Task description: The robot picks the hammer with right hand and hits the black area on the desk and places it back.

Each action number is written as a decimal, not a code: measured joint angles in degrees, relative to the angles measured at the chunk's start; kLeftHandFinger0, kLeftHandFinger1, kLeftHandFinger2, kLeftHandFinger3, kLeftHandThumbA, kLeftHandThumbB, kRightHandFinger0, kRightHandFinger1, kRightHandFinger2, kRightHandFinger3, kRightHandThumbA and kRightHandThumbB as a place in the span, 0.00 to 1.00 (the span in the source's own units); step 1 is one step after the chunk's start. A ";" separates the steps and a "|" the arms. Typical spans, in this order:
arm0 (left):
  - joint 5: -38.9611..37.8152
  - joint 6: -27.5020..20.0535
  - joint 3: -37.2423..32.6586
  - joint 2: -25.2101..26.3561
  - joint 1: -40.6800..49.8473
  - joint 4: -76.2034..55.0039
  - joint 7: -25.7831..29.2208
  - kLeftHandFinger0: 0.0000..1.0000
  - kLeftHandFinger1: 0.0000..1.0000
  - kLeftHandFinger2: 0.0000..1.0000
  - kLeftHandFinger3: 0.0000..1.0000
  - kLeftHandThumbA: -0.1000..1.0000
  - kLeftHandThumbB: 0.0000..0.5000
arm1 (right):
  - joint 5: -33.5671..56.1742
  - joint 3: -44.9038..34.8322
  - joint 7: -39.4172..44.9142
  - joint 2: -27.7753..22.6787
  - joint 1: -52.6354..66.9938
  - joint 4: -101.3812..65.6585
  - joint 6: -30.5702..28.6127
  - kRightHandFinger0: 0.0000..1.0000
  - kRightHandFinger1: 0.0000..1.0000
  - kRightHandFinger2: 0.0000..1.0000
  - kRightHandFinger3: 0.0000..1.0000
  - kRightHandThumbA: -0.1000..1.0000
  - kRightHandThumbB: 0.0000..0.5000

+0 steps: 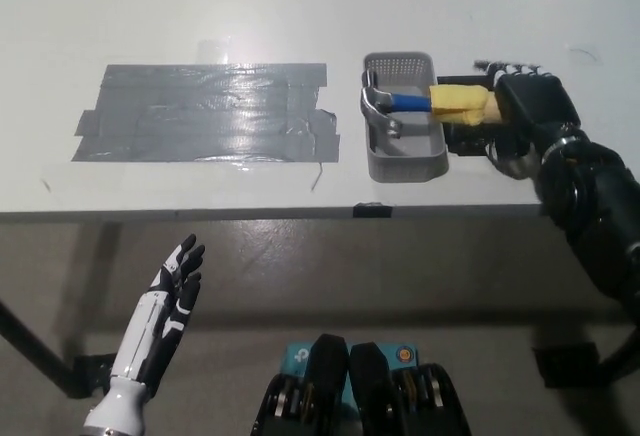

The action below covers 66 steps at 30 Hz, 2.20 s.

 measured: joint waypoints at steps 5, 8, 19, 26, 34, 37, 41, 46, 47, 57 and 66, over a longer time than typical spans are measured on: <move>0.07 0.21 0.01 -0.03 0.01 0.11 0.00 0.95 1.00 1.00 1.00 0.97 0.01 | -0.03 0.00 -4.91 0.69 1.00 0.89 -1.44 0.00 0.27 0.65 0.70 0.00 0.33; 0.08 0.33 0.00 -0.03 0.01 0.11 0.00 0.95 1.00 1.00 1.00 0.98 0.00 | -0.02 -0.07 -7.99 1.06 1.50 0.90 -2.47 0.00 0.28 0.68 0.70 0.00 0.26; 0.10 0.50 0.01 -0.02 -0.07 -0.07 0.00 0.92 1.00 1.00 1.00 0.96 0.00 | 2.74 -6.70 -14.90 3.88 3.95 -0.58 -8.39 0.00 0.32 0.70 0.76 0.00 0.15; 0.11 0.66 0.01 -0.03 -0.13 -0.05 0.00 0.91 1.00 1.00 1.00 0.96 0.00 | 9.93 -15.26 -11.09 6.65 4.25 -6.12 -8.50 0.00 0.41 0.82 0.87 0.00 0.21; 0.10 0.96 0.01 -0.03 -0.14 -0.04 -0.01 0.90 1.00 1.00 1.00 0.94 0.01 | 18.62 -22.86 -2.51 6.79 4.31 -10.17 -4.03 0.01 0.56 0.95 0.97 0.00 0.22; 0.10 1.07 0.01 -0.03 -0.14 -0.05 -0.01 0.88 1.00 1.00 1.00 0.93 0.00 | 21.27 -24.42 1.09 6.30 4.32 -11.27 -1.69 0.07 0.65 0.97 1.00 0.00 0.20; 0.10 1.29 0.01 -0.02 -0.15 -0.04 -0.01 0.87 1.00 1.00 1.00 0.93 0.00 | 24.04 -24.77 6.90 3.98 4.36 -12.56 2.33 0.07 0.60 0.93 1.00 0.00 0.23; 0.09 1.65 0.01 -0.02 -0.15 -0.04 -0.02 0.84 1.00 1.00 1.00 0.90 0.00 | 25.91 -24.05 13.78 -0.25 5.06 -15.00 6.93 0.10 0.58 0.92 1.00 0.00 0.27; 0.09 1.70 0.01 -0.02 -0.15 -0.04 -0.01 0.83 1.00 1.00 1.00 0.90 0.00 | 26.10 -23.79 15.02 -1.24 5.36 -15.64 7.59 0.09 0.57 0.92 1.00 0.00 0.26; 0.04 1.84 0.05 -0.02 -0.15 -0.03 -0.01 0.80 0.97 1.00 1.00 0.90 0.03 | 27.79 -20.88 28.06 -13.53 9.16 -25.77 14.74 0.10 0.61 0.90 0.98 0.00 0.21; 0.02 1.80 0.23 -0.02 -0.32 -0.02 0.00 0.77 0.95 1.00 1.00 0.89 0.04 | 29.43 -16.62 39.96 -21.97 9.19 -33.62 18.20 0.16 0.66 0.92 1.00 0.00 0.20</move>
